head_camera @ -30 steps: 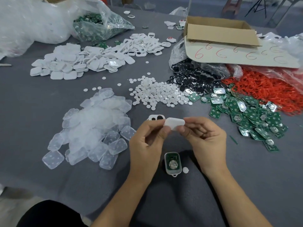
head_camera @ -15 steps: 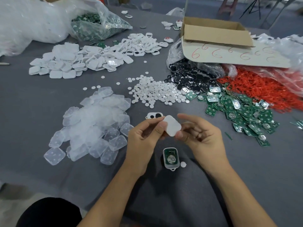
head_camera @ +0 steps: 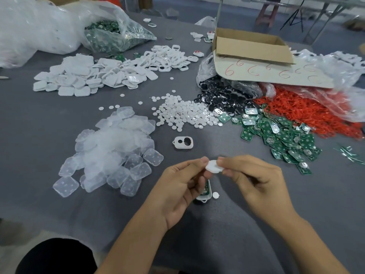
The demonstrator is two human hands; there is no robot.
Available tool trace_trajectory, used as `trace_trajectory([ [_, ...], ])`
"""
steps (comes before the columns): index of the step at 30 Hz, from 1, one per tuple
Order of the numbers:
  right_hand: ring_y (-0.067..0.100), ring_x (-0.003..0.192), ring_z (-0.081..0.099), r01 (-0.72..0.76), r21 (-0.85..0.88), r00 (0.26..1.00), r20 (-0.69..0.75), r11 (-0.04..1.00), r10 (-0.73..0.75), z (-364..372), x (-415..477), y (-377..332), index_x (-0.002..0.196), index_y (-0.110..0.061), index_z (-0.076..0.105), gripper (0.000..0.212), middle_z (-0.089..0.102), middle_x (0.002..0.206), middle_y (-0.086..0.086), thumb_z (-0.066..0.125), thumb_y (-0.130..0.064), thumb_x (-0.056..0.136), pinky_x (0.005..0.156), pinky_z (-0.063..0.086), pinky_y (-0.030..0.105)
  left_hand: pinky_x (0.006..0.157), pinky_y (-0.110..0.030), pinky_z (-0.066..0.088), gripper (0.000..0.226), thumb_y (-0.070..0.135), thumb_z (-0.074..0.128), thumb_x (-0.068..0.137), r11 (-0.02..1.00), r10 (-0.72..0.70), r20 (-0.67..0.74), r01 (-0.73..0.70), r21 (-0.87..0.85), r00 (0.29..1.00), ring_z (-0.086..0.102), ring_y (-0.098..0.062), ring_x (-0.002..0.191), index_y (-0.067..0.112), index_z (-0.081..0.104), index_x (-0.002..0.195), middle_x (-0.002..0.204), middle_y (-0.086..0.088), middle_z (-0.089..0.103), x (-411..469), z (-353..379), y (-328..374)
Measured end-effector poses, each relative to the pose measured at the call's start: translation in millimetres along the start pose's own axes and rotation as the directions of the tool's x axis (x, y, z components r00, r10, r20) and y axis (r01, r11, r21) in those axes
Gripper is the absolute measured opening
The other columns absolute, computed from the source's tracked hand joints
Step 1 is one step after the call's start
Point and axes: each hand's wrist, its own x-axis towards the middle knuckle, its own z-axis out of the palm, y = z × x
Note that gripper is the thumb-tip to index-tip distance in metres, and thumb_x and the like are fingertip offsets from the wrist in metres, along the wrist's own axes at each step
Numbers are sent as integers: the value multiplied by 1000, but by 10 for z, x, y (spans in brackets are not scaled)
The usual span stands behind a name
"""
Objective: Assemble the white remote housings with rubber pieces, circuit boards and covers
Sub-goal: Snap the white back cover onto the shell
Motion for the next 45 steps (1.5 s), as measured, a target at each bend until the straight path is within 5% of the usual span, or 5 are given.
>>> trace_trajectory([
  [16,30,104,71,-380,563,925,222,733,309,-201,-212,-372,120,2,65,45,72,113,17,72,5,76,89,56,28,69,-23,58,17,32,82,76,810,418,118,-428,400,901,68,-14,70,20,77,87,80,-6,76,-358,79,36],
  [25,7,110,66,-217,-74,970,96,973,224,-127,-310,-340,136,-28,60,47,67,118,-19,71,-28,91,92,52,25,78,-25,57,25,32,88,77,622,584,100,-523,583,805,73,-9,86,30,70,95,92,5,77,-390,113,-287],
  [28,-11,118,51,-206,-372,944,169,905,284,-214,-404,-100,140,-34,46,45,54,123,-33,60,-31,97,97,33,5,85,-22,47,45,48,85,74,297,746,-11,-319,900,665,61,-8,97,36,56,106,104,19,61,-343,39,-511],
  [33,28,116,53,-170,-577,911,217,799,350,-196,-548,149,124,-13,60,45,59,120,2,70,4,84,95,47,43,85,-38,43,75,61,81,66,22,729,21,-55,998,684,51,-23,100,23,45,120,112,4,54,-248,57,-753],
  [45,25,107,55,-154,-567,863,322,809,390,-233,-337,128,129,-18,65,46,59,118,-3,73,-5,86,96,46,39,100,-19,28,67,33,79,81,100,615,101,-204,974,782,40,2,118,43,34,129,123,26,56,-197,-244,-560],
])
